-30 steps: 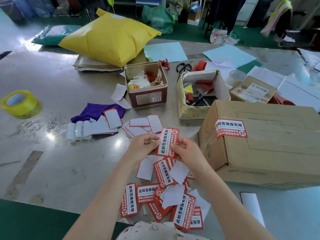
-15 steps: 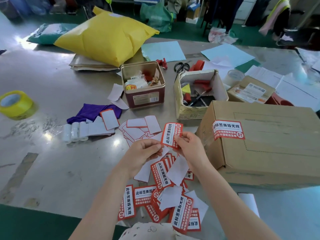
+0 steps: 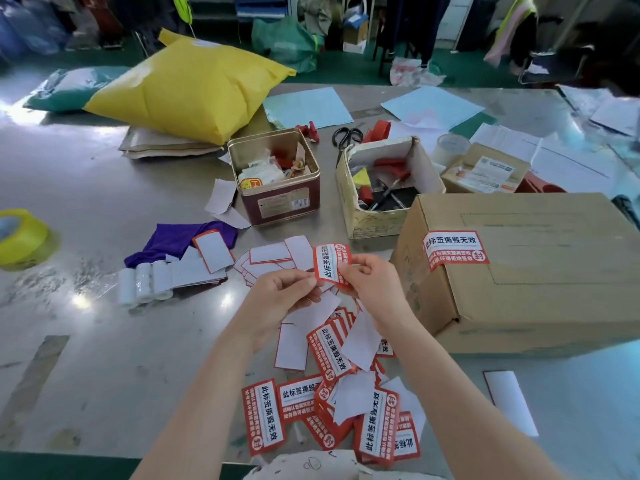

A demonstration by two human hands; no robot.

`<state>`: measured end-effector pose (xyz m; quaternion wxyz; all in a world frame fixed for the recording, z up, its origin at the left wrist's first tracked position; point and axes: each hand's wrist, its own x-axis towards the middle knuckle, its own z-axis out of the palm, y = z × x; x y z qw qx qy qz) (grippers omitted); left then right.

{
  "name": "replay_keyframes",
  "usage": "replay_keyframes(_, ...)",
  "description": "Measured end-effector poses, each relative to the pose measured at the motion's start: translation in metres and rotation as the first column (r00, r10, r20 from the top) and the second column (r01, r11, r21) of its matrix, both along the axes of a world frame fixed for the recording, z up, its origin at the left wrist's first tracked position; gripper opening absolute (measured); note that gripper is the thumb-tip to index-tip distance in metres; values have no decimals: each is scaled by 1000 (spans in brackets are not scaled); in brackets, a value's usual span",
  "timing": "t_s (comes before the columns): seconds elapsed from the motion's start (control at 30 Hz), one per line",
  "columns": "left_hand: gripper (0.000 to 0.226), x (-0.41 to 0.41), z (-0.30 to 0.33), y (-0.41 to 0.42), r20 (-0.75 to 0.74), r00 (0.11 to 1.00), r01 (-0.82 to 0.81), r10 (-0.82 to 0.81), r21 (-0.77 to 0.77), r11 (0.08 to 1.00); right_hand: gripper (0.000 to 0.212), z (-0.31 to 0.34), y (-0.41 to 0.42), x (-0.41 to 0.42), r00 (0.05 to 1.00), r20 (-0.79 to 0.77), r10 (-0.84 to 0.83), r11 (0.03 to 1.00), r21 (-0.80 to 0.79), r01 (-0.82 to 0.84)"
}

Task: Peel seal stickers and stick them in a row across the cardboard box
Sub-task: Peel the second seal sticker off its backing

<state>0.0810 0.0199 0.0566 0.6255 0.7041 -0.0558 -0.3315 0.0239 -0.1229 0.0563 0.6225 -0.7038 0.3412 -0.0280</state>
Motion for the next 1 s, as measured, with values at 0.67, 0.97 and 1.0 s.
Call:
replay_keyframes(0.67,18,1,12,-2,394,907,75,-151,202,977,18,19,5,-11,940,130,316,898,-362,-252)
replay_keyframes(0.97,16,1,11,0,457,857,119,-240,276,954,18,14,7,-12,950,103,294,899,-367,-239)
replay_keyframes(1.0,16,1,11,1,455,858,120,-238,273,955,18,14,7,-12,952,100,291,900,-366,-236)
